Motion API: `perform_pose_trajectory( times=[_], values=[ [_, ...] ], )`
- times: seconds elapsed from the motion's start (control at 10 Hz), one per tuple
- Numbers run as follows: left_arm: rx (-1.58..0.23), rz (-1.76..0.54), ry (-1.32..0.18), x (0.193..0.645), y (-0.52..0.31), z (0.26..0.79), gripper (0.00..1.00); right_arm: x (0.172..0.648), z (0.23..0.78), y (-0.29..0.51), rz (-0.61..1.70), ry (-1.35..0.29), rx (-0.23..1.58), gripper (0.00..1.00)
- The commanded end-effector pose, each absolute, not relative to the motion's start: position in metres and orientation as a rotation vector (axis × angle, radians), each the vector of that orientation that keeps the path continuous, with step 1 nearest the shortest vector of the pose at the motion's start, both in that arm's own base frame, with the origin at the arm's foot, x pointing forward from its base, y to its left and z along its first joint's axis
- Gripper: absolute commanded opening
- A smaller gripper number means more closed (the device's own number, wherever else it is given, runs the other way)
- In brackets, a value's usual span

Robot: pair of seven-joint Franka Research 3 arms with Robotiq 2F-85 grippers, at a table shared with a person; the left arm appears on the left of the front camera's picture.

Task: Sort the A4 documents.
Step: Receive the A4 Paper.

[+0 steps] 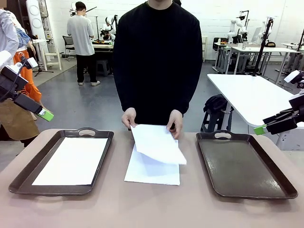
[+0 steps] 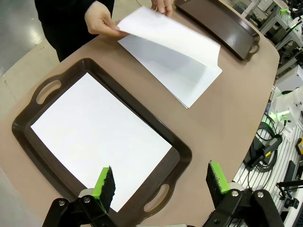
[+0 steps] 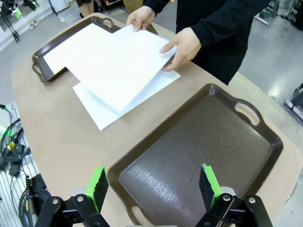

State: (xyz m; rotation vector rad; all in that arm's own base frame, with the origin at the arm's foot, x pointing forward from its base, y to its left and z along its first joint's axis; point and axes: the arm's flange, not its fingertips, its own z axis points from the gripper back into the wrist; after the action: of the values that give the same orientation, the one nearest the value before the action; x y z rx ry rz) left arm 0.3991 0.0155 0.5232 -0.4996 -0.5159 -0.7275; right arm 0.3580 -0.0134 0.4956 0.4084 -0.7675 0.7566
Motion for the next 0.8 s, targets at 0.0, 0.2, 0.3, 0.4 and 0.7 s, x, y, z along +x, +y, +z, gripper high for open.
perform_pose_trajectory(
  times=[0.0,0.2,0.3,0.4,0.7],
  values=[
    [-0.500,-0.734,-0.515,0.3991,0.0164,0.5224,1.00,0.3605,0.4935,-0.0134,0.769,-0.779,0.431,1.00],
    [-0.500,-0.734,-0.515,0.3991,0.0164,0.5224,1.00,0.3605,0.4935,-0.0134,0.769,-0.779,0.431,1.00],
    [-0.500,-0.734,-0.515,0.3991,0.0164,0.5224,1.00,0.3605,0.4935,-0.0134,0.769,-0.779,0.431,1.00],
    [-0.500,-0.734,-0.515,0.3991,0.0164,0.5224,1.00,0.3605,0.4935,-0.0134,0.769,-0.779,0.431,1.00],
    [-0.500,-0.734,-0.515,0.3991,0.0164,0.5224,1.00,0.3605,0.4935,-0.0134,0.769,-0.779,0.431,1.00]
  ],
)
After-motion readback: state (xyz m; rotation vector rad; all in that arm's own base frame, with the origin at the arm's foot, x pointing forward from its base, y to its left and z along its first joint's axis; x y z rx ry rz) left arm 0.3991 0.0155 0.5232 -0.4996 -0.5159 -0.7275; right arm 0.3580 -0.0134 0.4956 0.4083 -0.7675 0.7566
